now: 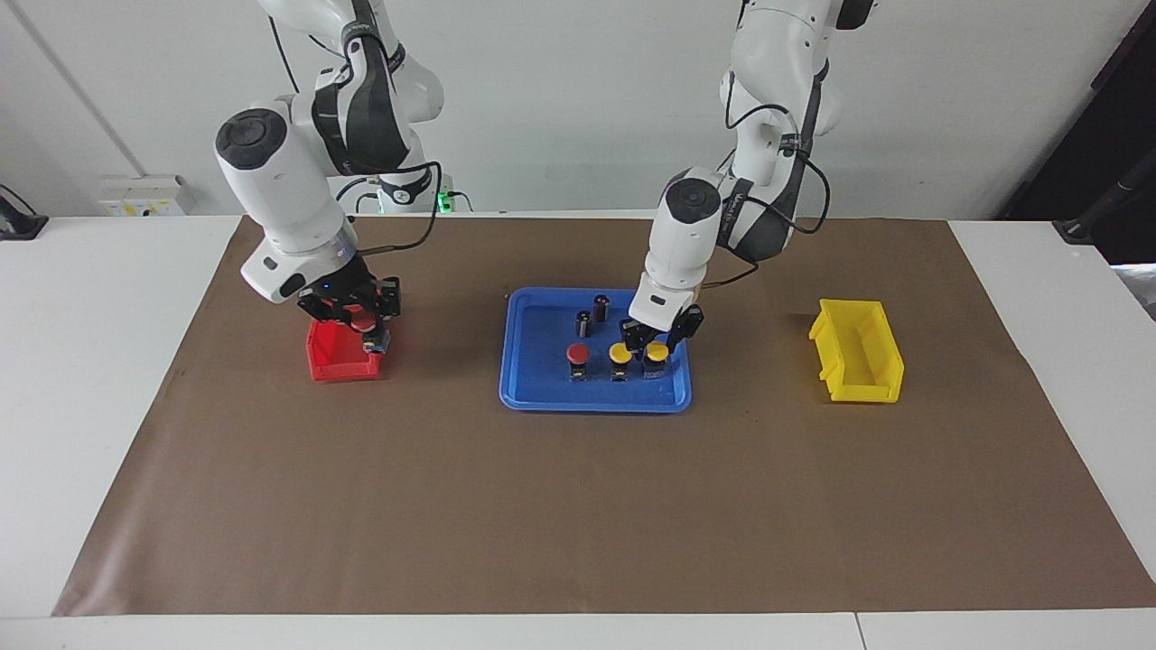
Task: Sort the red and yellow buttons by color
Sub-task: 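Carry the yellow button to the yellow bin while the right carries red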
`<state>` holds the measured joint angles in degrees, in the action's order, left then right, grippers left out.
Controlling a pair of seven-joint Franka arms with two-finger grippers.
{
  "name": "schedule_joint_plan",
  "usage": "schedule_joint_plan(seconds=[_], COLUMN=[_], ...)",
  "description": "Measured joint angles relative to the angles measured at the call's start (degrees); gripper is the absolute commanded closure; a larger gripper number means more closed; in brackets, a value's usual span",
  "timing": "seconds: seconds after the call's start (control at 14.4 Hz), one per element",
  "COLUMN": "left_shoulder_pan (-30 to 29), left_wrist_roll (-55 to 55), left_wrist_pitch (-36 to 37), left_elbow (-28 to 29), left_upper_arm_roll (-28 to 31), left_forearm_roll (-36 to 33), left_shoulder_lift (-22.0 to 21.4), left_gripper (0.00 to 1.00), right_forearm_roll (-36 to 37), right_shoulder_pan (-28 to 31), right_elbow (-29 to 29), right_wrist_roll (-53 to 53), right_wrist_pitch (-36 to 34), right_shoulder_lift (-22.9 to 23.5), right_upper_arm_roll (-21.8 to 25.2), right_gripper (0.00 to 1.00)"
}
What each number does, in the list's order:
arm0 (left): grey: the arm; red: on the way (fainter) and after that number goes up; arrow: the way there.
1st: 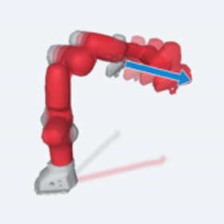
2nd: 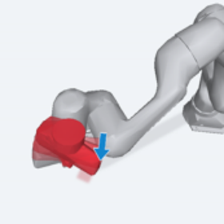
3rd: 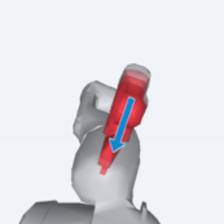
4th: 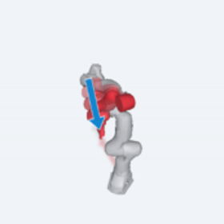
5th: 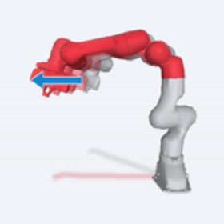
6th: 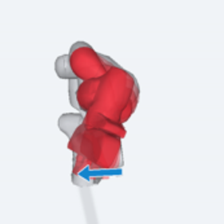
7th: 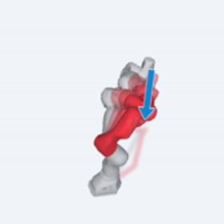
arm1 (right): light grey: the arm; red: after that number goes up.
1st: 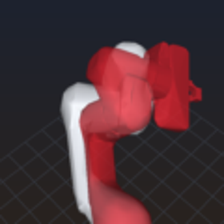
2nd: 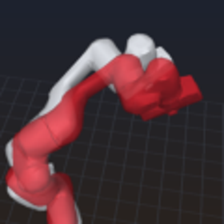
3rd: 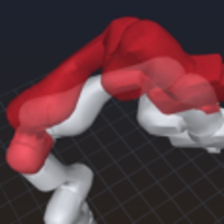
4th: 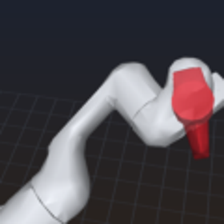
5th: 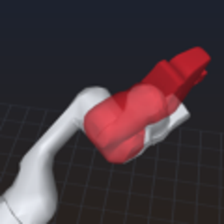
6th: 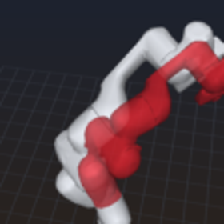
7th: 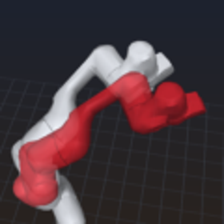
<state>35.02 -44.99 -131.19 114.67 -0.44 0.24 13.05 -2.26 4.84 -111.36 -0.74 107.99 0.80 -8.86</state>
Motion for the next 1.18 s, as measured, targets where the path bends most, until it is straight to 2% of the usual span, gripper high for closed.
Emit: schedule_joint_plan(seconds=[0.14,0.28,0.49,0.69,0.76,0.97,1.18], left_shoulder_pan=[-0.1,-0.1,-0.1,-0.1,-0.1,-1.3,-4.7], left_wrist_roll=[-0.1,-0.2,-0.3,-0.3,-0.3,-0.5,0.1], left_wrist_pitch=[0.0,0.2,0.3,0.5,0.8,6.9,17.4], left_elbow=[-0.6,-1.2,-1.4,-1.4,-1.5,-4.3,-9.7], left_upper_arm_roll=[0.3,0.5,0.5,0.5,0.6,0.8,1.1], left_forearm_roll=[0.0,0.0,0.0,0.0,0.0,0.0,0.0], left_shoulder_lift=[0.0,0.0,0.0,0.0,0.0,-0.5,-3.9], left_gripper=[0.44,0.56,0.69,0.88,0.9,0.94,0.98], right_forearm_roll=[0.0,0.0,0.0,0.0,0.0,0.0,0.0], right_shoulder_pan=[1.5,3.3,5.5,5.5,5.5,5.5,5.6], right_elbow=[-4.3,-7.6,-12.5,-18.0,-19.1,-21.3,-24.0], right_wrist_roll=[1.4,5.2,8.1,8.1,8.1,8.4,9.2], right_wrist_pitch=[0.5,2.0,5.9,10.2,10.5,11.1,13.2], right_shoulder_lift=[-1.5,-2.6,-4.4,-6.3,-6.7,-7.8,-8.7], right_upper_arm_roll=[0.0,0.0,0.1,0.0,-0.1,-0.1,-0.1], right_gripper=[0.79,0.79,0.79,0.79,0.79,0.79,0.79])
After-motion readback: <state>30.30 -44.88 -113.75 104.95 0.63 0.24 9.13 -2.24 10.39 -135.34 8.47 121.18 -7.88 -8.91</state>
